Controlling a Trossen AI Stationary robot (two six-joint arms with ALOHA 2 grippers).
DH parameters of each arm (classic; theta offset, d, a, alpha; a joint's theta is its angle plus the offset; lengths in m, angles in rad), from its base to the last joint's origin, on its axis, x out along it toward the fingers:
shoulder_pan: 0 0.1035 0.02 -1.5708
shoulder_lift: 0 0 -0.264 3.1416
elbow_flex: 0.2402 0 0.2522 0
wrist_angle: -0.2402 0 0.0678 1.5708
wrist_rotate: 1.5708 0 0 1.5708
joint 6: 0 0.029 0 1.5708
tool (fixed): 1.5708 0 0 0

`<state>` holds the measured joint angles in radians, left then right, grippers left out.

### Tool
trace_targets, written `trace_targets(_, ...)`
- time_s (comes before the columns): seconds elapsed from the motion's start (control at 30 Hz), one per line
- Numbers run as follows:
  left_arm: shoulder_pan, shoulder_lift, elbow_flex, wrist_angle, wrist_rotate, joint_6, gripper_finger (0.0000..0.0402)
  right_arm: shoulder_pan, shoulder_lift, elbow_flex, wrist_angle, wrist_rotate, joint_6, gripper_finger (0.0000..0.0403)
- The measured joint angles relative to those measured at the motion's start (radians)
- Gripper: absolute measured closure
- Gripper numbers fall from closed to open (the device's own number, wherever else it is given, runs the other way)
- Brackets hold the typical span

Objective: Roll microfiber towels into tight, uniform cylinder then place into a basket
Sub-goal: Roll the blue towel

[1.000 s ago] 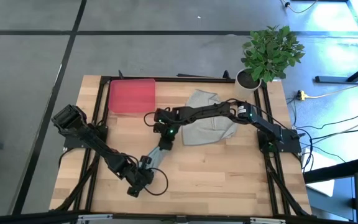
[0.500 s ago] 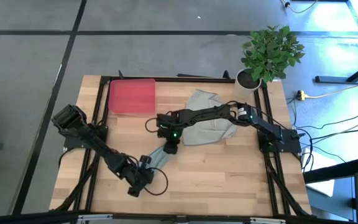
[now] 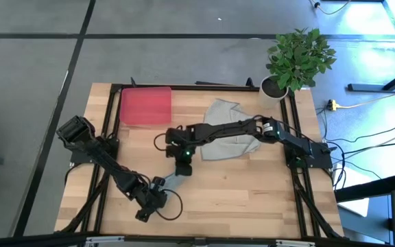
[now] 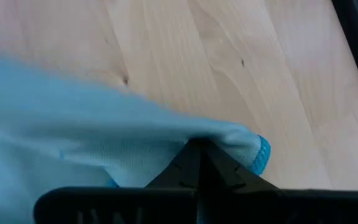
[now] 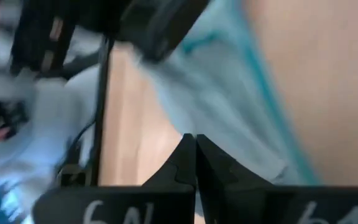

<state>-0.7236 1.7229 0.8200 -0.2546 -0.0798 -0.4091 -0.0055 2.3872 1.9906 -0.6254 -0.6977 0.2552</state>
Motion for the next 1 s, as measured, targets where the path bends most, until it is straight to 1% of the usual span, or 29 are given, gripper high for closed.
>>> trace_targets(0.1, -0.005, 0.000, 0.000, 0.000, -0.010, 0.000, 0.0401, -0.010, 0.000, -0.009, 0.061, 0.068, 0.029, 0.0400)
trace_targets(0.23, -0.005, 0.000, 0.000, 0.000, -0.013, 0.000, 0.0401, -0.029, 0.004, -0.052, 0.142, 0.078, 0.057, 0.0400)
trace_targets(0.4, -0.005, 0.000, 0.000, -0.002, -0.017, 0.001, 0.0401, -0.042, 0.005, -0.063, 0.177, 0.102, 0.062, 0.0400)
trace_targets(0.57, -0.004, 0.000, 0.000, -0.008, -0.028, 0.013, 0.0401, -0.045, 0.005, -0.064, 0.200, 0.176, 0.047, 0.0400)
trace_targets(0.67, -0.004, 0.000, 0.000, -0.009, -0.028, 0.026, 0.0401, -0.046, 0.005, -0.064, 0.225, 0.188, 0.032, 0.0400)
trace_targets(0.77, -0.003, 0.000, 0.000, -0.009, -0.027, 0.026, 0.0401, -0.046, 0.005, -0.064, 0.228, 0.173, 0.033, 0.0400)
trace_targets(0.87, -0.005, 0.000, 0.000, -0.009, -0.027, 0.013, 0.0401, -0.047, 0.005, -0.064, 0.209, 0.088, 0.055, 0.0400)
trace_targets(1.0, -0.011, 0.000, 0.000, -0.007, -0.014, -0.012, 0.0401, -0.023, 0.005, -0.064, 0.095, 0.057, 0.051, 0.0400)
